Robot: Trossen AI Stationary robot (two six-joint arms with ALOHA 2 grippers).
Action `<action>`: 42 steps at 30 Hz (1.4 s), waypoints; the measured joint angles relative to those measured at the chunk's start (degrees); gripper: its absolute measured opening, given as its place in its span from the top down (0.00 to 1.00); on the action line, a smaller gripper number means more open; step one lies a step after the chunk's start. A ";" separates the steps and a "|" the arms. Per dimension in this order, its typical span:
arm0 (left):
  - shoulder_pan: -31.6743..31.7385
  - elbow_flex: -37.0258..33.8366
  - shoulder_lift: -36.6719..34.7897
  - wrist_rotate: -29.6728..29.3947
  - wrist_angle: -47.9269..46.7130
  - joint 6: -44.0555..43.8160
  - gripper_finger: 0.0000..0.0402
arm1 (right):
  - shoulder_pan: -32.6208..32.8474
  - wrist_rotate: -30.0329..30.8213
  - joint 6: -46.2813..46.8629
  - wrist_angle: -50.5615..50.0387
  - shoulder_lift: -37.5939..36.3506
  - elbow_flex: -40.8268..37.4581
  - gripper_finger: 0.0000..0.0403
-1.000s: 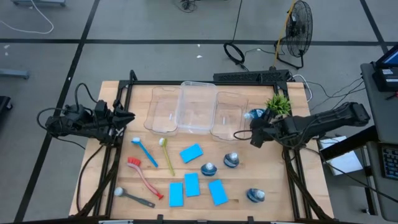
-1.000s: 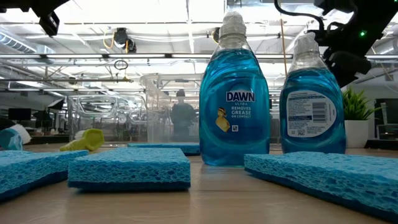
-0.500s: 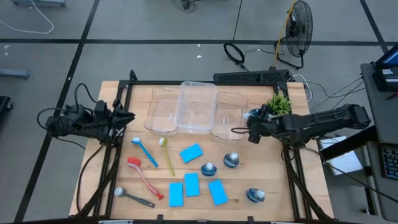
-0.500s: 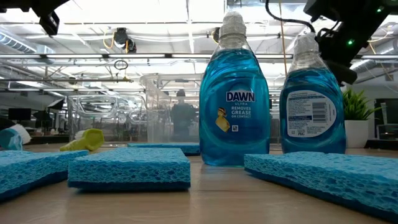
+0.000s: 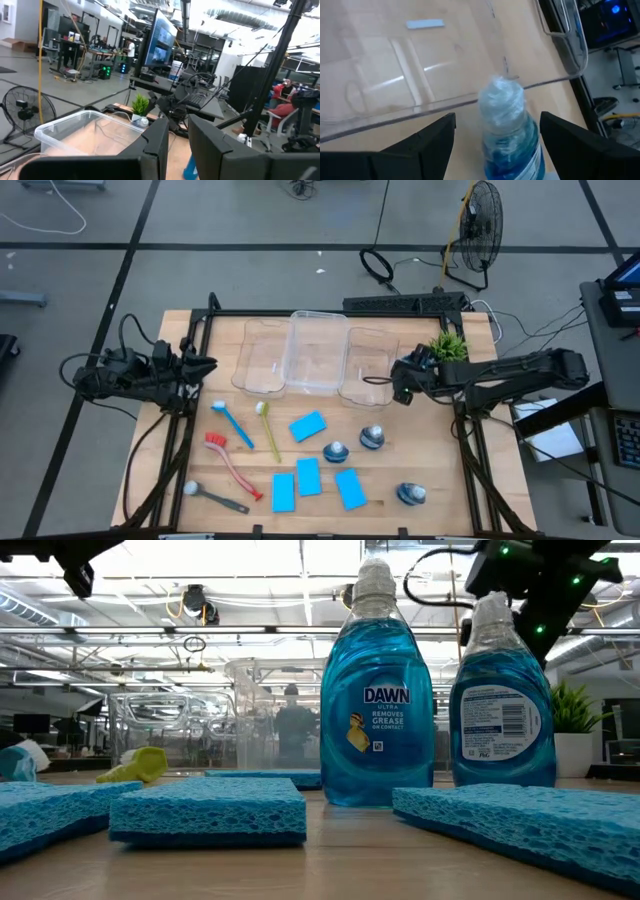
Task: Pick & Place Kitchen Sink Supplies
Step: Put the blue dish soap into the right transparent bin
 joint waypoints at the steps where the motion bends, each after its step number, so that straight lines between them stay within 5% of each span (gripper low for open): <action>1: 0.02 0.00 0.00 -0.02 0.01 0.00 0.81 | -0.45 0.00 0.01 -0.01 0.26 0.00 0.31; 8: 0.02 0.00 0.00 -0.02 -0.03 0.00 0.81 | -2.50 -0.17 0.02 0.38 2.40 0.00 0.41; 17: 0.01 0.00 0.00 -0.02 -0.03 -0.04 0.81 | -2.47 0.25 -0.20 0.53 2.48 0.00 0.69; 36: 0.02 0.00 0.00 -0.02 0.03 -1.09 0.81 | -2.16 -0.41 5.44 -3.59 -17.92 5.96 0.70; 42: 0.02 0.00 0.00 -0.02 0.12 -1.10 0.81 | -2.16 -9.18 4.42 0.90 -25.09 9.27 0.70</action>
